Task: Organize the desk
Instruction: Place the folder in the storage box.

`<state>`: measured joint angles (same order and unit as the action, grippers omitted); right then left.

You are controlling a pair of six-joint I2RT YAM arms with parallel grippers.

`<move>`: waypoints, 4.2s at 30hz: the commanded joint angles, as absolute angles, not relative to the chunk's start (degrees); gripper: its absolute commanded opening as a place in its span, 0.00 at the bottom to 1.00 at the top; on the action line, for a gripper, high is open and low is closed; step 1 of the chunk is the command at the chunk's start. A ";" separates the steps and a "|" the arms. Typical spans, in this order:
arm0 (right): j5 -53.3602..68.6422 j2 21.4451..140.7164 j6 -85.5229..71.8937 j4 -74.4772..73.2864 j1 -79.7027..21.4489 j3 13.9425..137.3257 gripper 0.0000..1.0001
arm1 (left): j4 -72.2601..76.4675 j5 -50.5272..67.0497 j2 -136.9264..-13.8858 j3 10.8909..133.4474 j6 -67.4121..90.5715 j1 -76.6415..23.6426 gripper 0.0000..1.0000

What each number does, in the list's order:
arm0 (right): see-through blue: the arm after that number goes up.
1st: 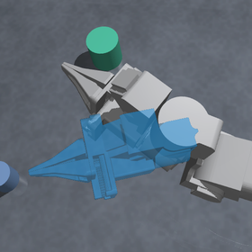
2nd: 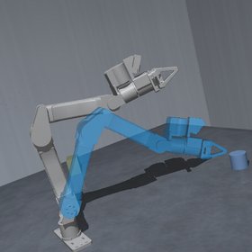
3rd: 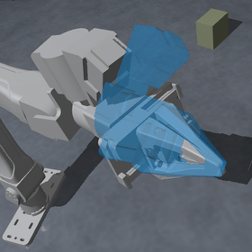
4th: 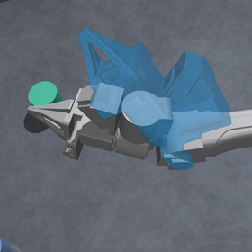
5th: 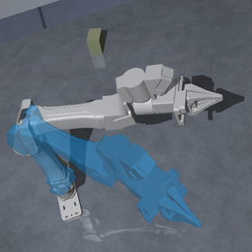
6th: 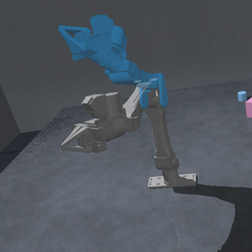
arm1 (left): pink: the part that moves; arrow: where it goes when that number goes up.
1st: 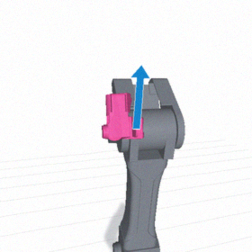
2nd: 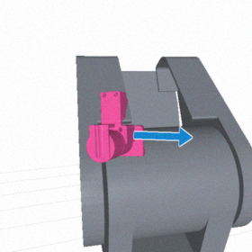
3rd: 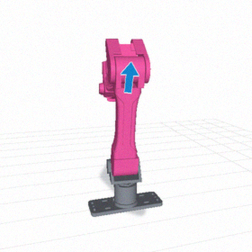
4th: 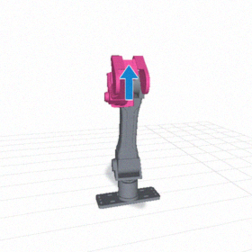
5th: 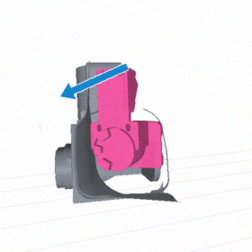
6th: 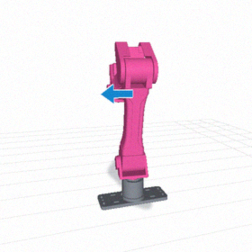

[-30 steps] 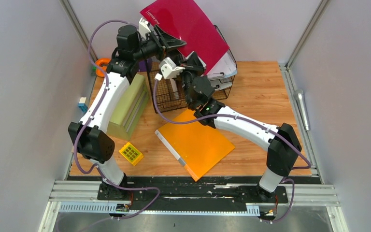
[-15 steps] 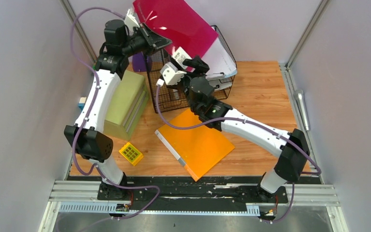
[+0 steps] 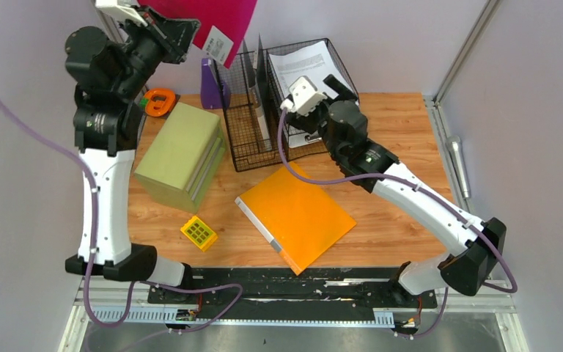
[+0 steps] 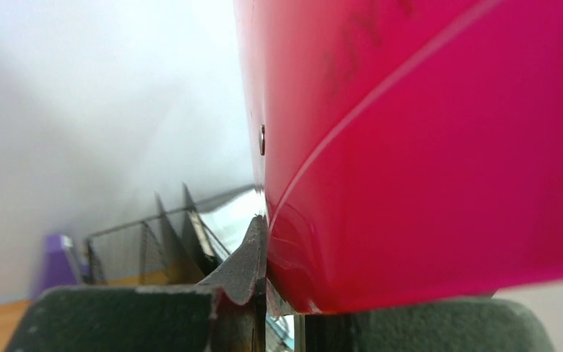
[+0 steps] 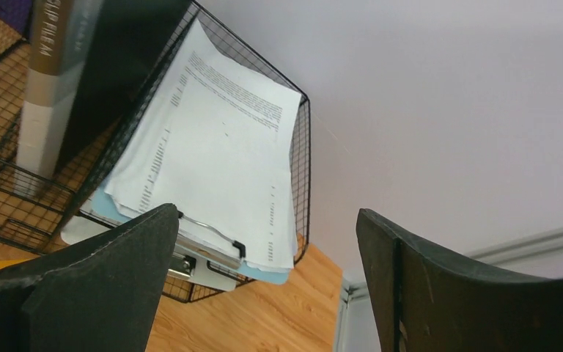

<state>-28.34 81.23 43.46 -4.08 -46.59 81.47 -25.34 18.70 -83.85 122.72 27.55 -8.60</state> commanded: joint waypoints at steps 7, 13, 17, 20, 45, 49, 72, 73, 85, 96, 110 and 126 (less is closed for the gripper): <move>-22.32 74.30 35.97 -8.29 -37.92 79.61 0.94 | -26.04 2.13 -79.67 117.67 14.64 -8.58 0.00; -20.65 72.34 34.92 -9.11 -35.04 78.08 0.94 | -23.43 -3.41 -80.06 110.92 14.60 -8.53 0.00; -19.33 71.31 33.69 -9.81 -33.34 77.89 0.94 | -22.50 -2.58 -81.94 106.91 16.10 -8.53 0.00; -18.48 71.12 32.82 -10.40 -32.59 77.83 0.94 | -22.47 -0.72 -84.57 105.74 18.70 -8.53 0.00; -14.11 71.93 29.70 -12.88 -29.77 76.63 0.95 | -19.03 -10.21 -88.57 106.22 11.95 -21.20 0.00; -14.63 72.91 29.18 -13.27 -29.73 77.09 0.95 | -20.17 -10.66 -88.49 108.19 10.85 -22.89 0.00; -13.42 73.34 28.93 -13.62 -29.01 75.89 0.95 | -10.74 -17.73 -94.13 99.70 15.20 -24.70 0.00; -13.37 73.53 28.92 -13.62 -29.00 75.79 0.95 | -9.82 -17.34 -94.40 99.33 15.64 -24.70 0.00; -13.22 73.61 28.55 -13.62 -28.65 73.92 0.95 | 2.84 -12.36 -97.32 89.25 17.34 -24.70 0.03; -12.61 73.39 28.51 -13.65 -28.28 72.76 0.95 | 6.35 -15.43 -100.58 84.55 17.49 -26.33 0.09; -10.09 72.40 28.06 -15.50 -28.22 70.40 0.95 | 4.36 -18.31 -106.13 82.71 14.71 -28.56 0.72; -5.52 69.08 27.78 -16.57 -28.21 63.47 0.95 | 14.80 -15.83 -99.70 78.77 10.27 -28.42 0.47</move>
